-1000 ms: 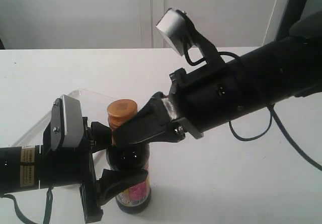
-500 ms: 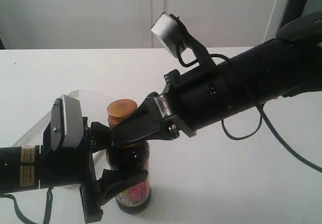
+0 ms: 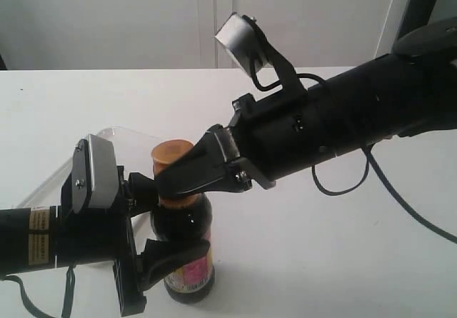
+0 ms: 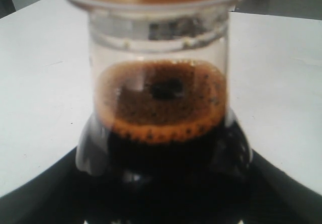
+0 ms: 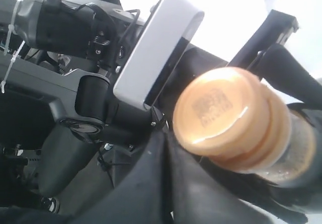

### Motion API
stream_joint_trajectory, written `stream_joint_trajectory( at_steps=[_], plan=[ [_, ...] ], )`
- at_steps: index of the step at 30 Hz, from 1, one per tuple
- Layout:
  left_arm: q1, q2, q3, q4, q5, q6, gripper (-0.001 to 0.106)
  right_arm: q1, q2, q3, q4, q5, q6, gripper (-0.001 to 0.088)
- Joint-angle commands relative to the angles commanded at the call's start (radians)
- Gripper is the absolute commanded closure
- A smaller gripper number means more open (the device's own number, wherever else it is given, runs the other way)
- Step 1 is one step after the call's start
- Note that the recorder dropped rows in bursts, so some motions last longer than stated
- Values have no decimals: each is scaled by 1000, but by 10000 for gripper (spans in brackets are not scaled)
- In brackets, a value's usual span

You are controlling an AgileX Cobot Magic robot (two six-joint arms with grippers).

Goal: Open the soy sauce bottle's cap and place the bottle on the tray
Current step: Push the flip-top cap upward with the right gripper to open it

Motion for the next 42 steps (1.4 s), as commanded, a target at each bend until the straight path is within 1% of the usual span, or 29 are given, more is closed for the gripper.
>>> stream_joint_trajectory(
  at_steps=[4, 12, 15, 21, 26, 33, 38, 42],
  plan=[
    [0, 0, 0, 0, 0, 0, 1053, 0, 0, 0, 42, -9, -29, 868],
    [0, 0, 0, 1, 0, -2, 1053, 0, 0, 0, 46, -46, -44, 868],
    [0, 0, 0, 55, 0, 1, 1053, 0, 0, 0, 46, -77, -51, 868],
    [0, 0, 0, 78, 8, 19, 1053, 0, 0, 0, 121, -89, -128, 868],
    [0, 0, 0, 97, 8, 19, 1053, 0, 0, 0, 152, -135, -173, 868],
    [0, 0, 0, 101, 8, 19, 1053, 0, 0, -2, 157, -234, -188, 868],
    [0, 0, 0, 101, 8, 19, 1053, 0, 0, -2, 206, -256, -217, 868],
    [0, 0, 0, 101, 8, 19, 1053, 0, 0, -2, 210, -253, -225, 868]
  ],
)
